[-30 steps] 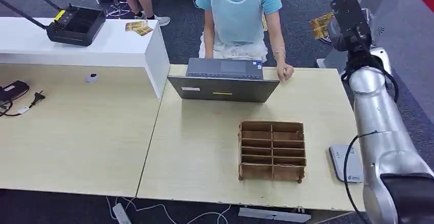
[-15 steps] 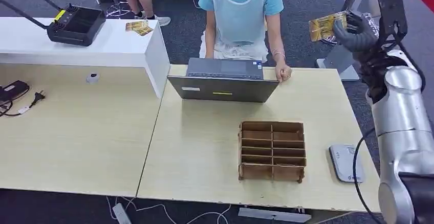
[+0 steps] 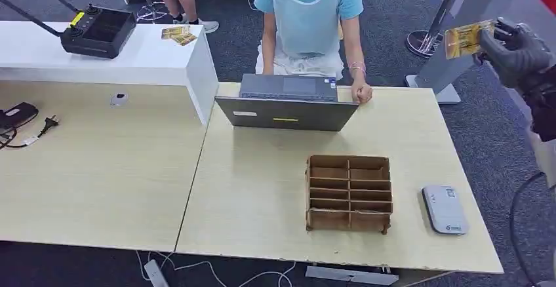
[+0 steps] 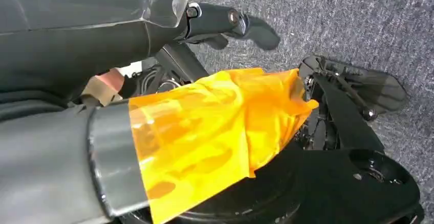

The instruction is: Pass the card to the sensor for recognition and then transmit it.

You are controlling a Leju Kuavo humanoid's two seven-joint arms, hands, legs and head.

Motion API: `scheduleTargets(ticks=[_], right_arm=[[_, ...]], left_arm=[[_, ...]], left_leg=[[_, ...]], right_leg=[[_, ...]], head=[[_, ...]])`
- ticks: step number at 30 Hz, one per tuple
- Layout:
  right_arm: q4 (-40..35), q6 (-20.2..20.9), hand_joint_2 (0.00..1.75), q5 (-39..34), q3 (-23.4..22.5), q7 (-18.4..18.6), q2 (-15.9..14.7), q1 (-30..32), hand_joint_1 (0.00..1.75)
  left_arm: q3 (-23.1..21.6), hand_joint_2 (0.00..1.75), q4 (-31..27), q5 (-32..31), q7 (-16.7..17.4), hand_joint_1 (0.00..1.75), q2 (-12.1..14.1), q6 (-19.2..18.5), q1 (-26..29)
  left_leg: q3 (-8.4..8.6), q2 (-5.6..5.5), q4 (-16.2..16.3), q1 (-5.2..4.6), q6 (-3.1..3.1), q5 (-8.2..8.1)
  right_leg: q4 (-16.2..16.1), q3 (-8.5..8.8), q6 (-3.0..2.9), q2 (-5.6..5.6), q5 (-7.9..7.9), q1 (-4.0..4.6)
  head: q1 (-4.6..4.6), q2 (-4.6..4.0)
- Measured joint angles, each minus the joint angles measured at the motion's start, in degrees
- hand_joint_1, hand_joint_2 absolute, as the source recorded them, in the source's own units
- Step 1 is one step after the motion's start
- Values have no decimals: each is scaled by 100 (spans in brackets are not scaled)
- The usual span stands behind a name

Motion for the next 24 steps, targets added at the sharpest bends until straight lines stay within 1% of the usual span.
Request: scheduleTargets(ticks=[4,7,10,13,20,24], right_arm=[[-229,-22,175,-597,9,-85,-425,375,175],[-409,-4,175,-850,-31,-120,-682,714,175],[-614,55,175,-1038,-133,-98,-924,1014,175],[-802,113,175,-1210,-236,4,-1155,1285,175],[-1121,254,175,-1551,-444,190,-1610,1798,175],[-1250,267,175,-1586,-525,195,-1799,2043,175]], left_arm=[[37,0,0,7,-20,0,0,0,13],[46,0,0,11,-35,0,0,2,24],[57,0,0,15,-37,0,0,4,26],[70,0,0,24,-37,0,0,13,25],[81,0,0,54,-48,0,-2,42,29],[85,0,0,68,-50,0,-2,44,28]], left_leg=[[-1,-1,1,0,1,-1],[-2,1,1,0,3,-2],[-2,2,0,0,3,-2],[-4,1,0,0,3,-2],[-5,2,0,0,3,-2],[-5,3,0,0,3,-2]], right_leg=[[-1,0,0,-1,0,0],[-1,-3,0,0,0,0],[-1,-5,0,1,0,0],[-1,-4,0,0,0,0],[-1,-5,0,0,0,0],[-1,-6,0,2,0,0]], head=[[0,0],[0,0],[0,0],[0,0],[0,0],[0,0]])
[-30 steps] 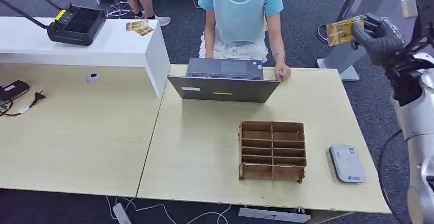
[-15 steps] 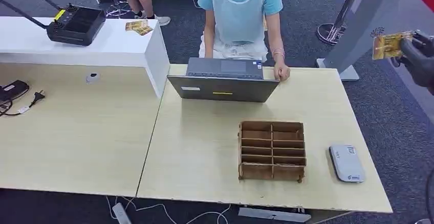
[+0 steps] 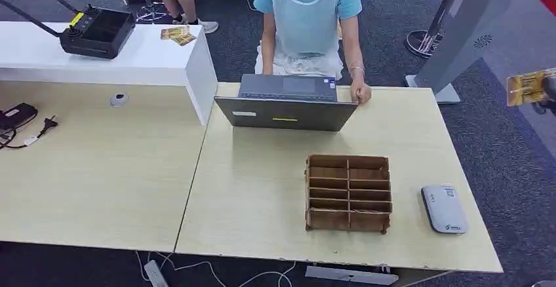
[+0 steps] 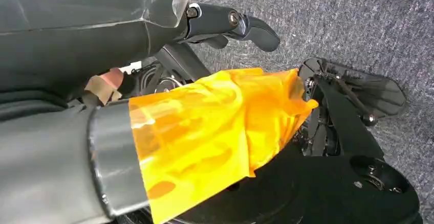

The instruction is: Pass the card to the sensor for recognition and then transmit it.

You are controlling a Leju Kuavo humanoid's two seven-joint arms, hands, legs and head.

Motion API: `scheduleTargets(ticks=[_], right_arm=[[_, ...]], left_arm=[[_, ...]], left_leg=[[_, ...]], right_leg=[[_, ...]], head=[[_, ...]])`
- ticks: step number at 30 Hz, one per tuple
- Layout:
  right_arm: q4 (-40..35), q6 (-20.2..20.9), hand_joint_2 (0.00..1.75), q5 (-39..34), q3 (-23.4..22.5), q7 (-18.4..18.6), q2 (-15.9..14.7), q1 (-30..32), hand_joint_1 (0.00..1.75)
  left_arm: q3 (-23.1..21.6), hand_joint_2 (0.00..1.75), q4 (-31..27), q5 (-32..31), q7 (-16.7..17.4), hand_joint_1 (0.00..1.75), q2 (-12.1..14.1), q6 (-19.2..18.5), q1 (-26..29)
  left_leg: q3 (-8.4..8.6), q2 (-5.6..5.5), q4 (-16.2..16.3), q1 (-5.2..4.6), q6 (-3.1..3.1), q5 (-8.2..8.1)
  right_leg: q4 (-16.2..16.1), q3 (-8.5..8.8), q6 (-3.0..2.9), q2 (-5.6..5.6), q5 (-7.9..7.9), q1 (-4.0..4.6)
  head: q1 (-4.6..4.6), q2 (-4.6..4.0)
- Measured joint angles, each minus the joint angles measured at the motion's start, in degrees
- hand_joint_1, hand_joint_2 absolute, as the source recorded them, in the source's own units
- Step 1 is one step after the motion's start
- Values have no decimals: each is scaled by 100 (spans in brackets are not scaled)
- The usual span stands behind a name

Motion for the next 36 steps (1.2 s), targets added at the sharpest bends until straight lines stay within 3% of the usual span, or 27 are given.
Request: scheduleTargets(ticks=[9,15,36], right_arm=[[-302,-11,175,68,-138,88,-319,502,175],[-302,-63,175,271,-127,282,-371,621,175],[-258,199,175,343,-85,299,-879,1392,175]], left_arm=[[35,0,2,15,0,0,-2,0,1],[42,0,7,-20,0,0,0,-2,0],[44,0,20,-68,-15,0,28,-50,8]], left_leg=[[0,0,0,0,0,0],[1,1,0,0,0,0],[0,2,0,0,1,0]], right_leg=[[0,0,0,0,0,0],[0,0,0,1,0,0],[1,-2,0,1,0,0]], head=[[-2,0],[0,0],[-2,0]])
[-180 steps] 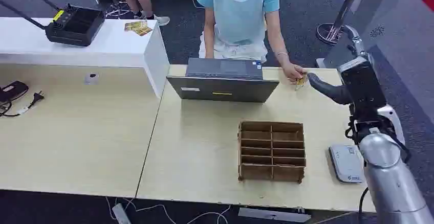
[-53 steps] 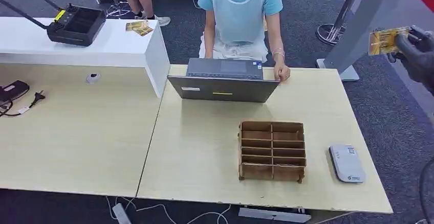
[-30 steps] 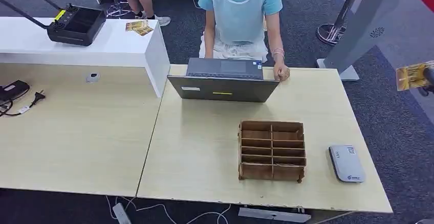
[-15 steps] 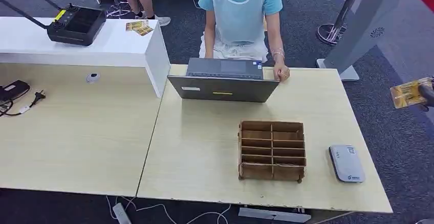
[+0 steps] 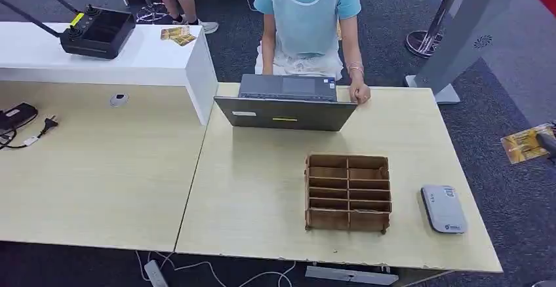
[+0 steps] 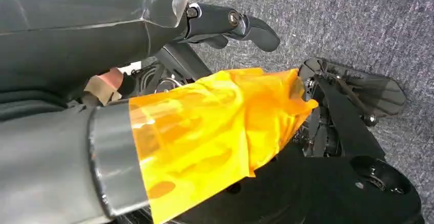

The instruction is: Pass the card to the sensor for recognition and then transmit it.

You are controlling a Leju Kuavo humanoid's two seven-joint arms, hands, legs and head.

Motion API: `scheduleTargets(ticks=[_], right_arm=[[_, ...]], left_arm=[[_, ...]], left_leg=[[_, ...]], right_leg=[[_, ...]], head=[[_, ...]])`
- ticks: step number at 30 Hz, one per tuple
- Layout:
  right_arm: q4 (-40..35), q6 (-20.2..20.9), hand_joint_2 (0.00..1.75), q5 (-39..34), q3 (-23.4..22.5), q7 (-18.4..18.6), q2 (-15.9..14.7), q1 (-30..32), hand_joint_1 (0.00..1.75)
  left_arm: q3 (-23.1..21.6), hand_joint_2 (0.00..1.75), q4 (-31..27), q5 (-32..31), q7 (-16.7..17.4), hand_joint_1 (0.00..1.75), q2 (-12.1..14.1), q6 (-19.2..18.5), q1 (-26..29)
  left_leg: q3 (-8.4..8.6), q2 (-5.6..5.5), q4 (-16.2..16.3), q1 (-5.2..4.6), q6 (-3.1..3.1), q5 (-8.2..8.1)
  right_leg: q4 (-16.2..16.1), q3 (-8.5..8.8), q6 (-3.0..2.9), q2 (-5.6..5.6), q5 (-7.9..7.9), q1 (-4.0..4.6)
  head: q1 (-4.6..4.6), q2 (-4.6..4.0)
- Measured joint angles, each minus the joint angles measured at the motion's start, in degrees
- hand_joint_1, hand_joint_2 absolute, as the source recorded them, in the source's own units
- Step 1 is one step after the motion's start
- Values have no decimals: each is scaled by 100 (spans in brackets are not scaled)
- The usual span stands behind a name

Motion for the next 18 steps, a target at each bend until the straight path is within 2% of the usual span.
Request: scheduleTargets(ticks=[8,18], right_arm=[[-2,-22,175,39,0,15,-13,69,175],[-7,-168,175,457,18,33,44,229,175]], left_arm=[[0,0,9,-2,6,0,2,-2,0],[0,0,9,-35,17,0,4,-2,-1]], left_leg=[[0,-1,0,0,0,0],[-2,-1,-1,0,0,0]], right_leg=[[0,0,0,-1,0,0],[0,0,0,-1,0,0]], head=[[2,0],[0,0]])
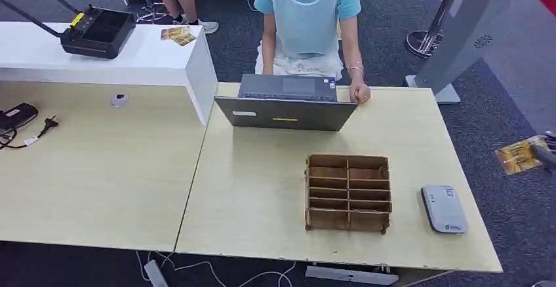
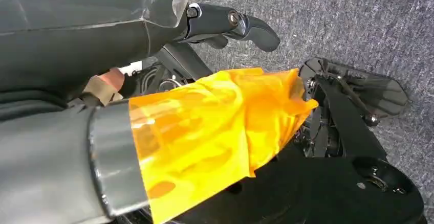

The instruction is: Pass the card to the sensor for recognition and then transmit it.

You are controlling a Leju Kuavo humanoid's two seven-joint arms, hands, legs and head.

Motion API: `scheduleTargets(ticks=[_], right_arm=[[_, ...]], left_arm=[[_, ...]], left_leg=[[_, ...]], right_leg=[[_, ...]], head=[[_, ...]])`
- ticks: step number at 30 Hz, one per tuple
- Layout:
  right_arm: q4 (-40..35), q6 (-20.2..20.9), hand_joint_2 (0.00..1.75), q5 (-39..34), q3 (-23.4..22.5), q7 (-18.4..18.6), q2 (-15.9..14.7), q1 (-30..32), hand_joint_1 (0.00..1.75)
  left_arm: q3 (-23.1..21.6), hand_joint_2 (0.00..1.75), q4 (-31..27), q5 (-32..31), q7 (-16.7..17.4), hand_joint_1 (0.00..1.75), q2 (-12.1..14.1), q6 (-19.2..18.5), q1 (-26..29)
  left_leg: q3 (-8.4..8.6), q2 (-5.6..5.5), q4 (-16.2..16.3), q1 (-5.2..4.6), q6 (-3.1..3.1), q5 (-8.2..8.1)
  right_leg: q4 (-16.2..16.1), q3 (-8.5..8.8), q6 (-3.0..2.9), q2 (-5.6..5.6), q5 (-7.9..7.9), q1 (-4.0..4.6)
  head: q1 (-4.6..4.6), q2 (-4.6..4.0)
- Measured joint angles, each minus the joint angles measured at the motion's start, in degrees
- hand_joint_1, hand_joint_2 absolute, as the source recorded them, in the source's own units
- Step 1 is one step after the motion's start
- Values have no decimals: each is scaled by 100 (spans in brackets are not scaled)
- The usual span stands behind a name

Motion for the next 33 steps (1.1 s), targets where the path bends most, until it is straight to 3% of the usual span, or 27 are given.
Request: scheduleTargets(ticks=[14,25,33], right_arm=[[103,-251,175,671,133,-103,302,1,175],[409,-669,175,1449,238,-367,894,54,175],[536,-726,175,1622,238,-455,1180,179,175]], left_arm=[[0,0,2,-46,11,0,0,-2,-1],[0,0,2,-72,15,0,0,-2,-3],[0,0,2,-85,24,0,0,0,-3]], left_leg=[[-1,0,0,0,0,0],[1,-1,0,0,-1,1],[0,0,0,0,-1,1]], right_leg=[[1,0,0,0,0,0],[2,0,0,-1,0,0],[2,-1,0,1,0,0]], head=[[2,0],[2,0],[0,0]])
